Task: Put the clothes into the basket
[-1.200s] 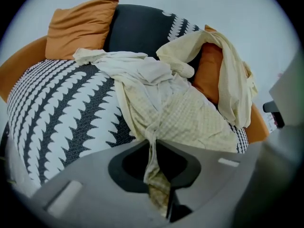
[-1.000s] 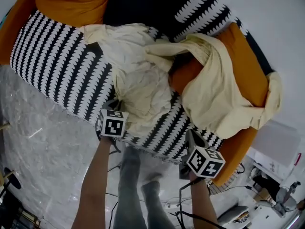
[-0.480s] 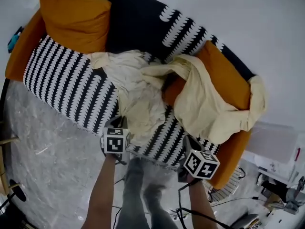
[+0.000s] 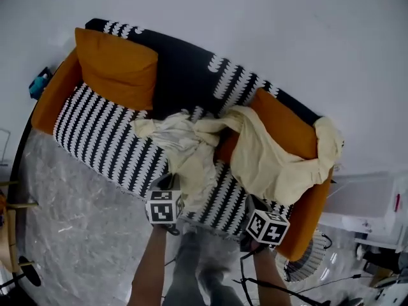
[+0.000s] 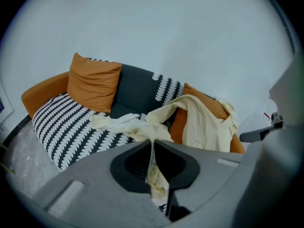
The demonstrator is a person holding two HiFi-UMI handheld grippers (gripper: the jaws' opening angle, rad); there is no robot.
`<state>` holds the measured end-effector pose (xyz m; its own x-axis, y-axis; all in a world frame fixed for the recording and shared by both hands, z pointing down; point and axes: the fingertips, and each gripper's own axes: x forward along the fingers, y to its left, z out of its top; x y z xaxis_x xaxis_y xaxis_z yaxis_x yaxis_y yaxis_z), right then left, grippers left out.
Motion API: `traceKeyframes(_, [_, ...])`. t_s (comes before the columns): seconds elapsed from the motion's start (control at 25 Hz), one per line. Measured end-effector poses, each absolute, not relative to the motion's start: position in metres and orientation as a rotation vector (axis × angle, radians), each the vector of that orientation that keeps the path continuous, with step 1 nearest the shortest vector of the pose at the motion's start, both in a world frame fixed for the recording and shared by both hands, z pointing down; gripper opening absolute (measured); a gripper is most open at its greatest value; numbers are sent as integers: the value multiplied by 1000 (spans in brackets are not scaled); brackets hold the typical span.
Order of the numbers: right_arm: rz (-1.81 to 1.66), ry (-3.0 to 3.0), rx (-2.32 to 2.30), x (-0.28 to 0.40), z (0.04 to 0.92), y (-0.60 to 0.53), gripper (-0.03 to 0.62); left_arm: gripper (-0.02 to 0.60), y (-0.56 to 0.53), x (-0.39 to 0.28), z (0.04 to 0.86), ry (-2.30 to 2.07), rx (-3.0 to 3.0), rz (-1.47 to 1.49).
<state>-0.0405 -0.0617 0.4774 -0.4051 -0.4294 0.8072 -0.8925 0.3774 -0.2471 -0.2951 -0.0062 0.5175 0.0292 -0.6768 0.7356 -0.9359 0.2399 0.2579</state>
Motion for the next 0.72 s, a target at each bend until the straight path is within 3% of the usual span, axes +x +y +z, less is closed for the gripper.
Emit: traceKeyframes(0.72, [941, -2234, 1207, -4, 339, -15, 3, 26, 11, -254, 269, -1945, 1841, 421])
